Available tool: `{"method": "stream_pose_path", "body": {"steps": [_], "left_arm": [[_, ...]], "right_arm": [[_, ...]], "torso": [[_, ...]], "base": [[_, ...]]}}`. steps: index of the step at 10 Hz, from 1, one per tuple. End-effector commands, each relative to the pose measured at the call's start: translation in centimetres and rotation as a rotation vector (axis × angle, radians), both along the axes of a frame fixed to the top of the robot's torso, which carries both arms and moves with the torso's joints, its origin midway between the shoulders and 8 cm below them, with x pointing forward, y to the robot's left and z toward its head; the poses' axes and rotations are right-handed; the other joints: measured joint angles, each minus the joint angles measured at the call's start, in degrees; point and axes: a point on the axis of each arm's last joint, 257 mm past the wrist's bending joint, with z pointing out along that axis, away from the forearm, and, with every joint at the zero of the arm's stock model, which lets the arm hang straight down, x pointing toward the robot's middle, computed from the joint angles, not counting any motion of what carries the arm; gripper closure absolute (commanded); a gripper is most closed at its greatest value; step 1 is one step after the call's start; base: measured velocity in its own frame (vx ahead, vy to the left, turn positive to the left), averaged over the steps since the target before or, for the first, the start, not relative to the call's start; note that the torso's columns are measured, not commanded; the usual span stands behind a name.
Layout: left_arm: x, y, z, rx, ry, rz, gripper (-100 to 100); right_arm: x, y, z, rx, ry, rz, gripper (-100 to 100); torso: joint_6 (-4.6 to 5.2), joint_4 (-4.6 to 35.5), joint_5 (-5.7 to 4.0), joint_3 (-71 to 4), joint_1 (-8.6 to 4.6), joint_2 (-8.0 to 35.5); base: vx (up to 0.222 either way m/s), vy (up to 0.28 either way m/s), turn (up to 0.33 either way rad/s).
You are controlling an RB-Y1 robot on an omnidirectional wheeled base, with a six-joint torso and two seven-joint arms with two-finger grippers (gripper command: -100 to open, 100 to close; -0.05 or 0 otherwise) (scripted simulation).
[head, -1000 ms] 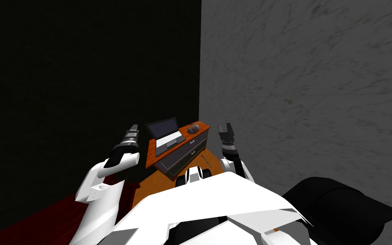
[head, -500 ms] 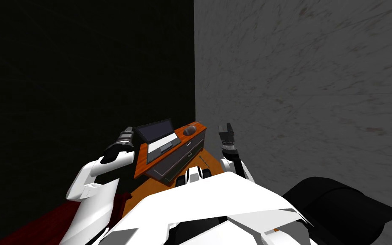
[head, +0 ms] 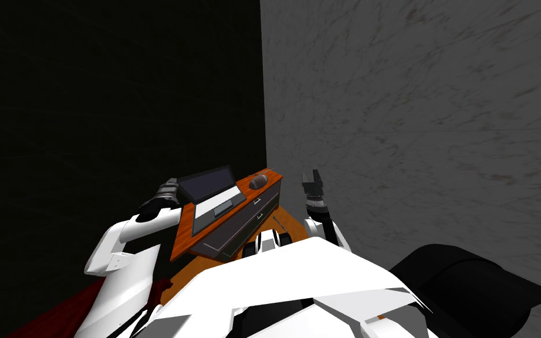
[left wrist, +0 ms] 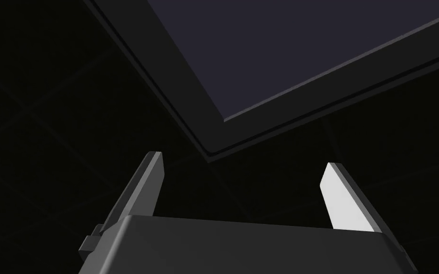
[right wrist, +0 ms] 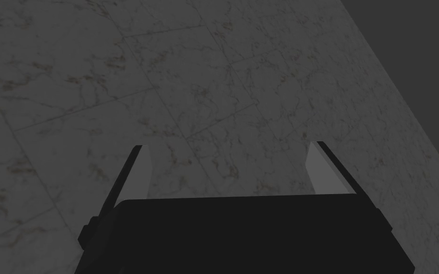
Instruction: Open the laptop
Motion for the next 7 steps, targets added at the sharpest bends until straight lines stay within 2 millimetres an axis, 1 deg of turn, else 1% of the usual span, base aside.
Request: {"method": "stream_pose_path", "body": {"steps": [1,2,3,4,5,6,7], "left_arm": [[-0.1,0.3,0.5,-0.002,0.003,0.009,-100],[0.0,0.2,0.3,-0.001,0.001,0.005,-100],[0.0,0.2,0.3,-0.002,0.002,0.006,100],[0.1,0.4,-0.3,0.0,-0.014,0.009,100],[0.2,0.2,0.3,0.013,-0.032,-0.003,100],[0.3,0.1,0.6,0.02,-0.041,-0.009,100],[0.3,0.4,-0.6,0.014,-0.043,-0.001,100]], "right_arm": [[0.0,0.0,0.0,0.0,0.0,0.0,0],[0.0,0.0,0.0,0.0,0.0,0.0,0],[0.0,0.0,0.0,0.0,0.0,0.0,0],[0.0,0.0,0.0,0.0,0.0,0.0,0],[0.0,0.0,0.0,0.0,0.0,0.0,0],[0.0,0.0,0.0,0.0,0.0,0.0,0],[0.0,0.0,0.0,0.0,0.0,0.0,0]], "torso": [[-0.03,0.0,0.01,0.0,0.04,0.1],[-0.01,0.0,0.05,0.0,0.22,-0.1],[-0.02,0.0,0.05,0.0,0.1,0.0],[-0.05,0.0,0.06,0.1,-0.01,0.1],[-0.23,-0.1,0.21,0.1,0.09,0.0],[-0.15,-0.1,0.2,0.1,0.16,0.0],[-0.01,0.0,0.12,0.0,0.17,0.0]], "base": [[0.064,0.052,-0.035],[0.04,0.036,-0.015],[0.008,0.007,-0.003],[0.02,-0.02,0.125],[0.02,-0.046,0.089],[0.004,-0.029,0.022],[0.013,-0.03,0.118]]}}
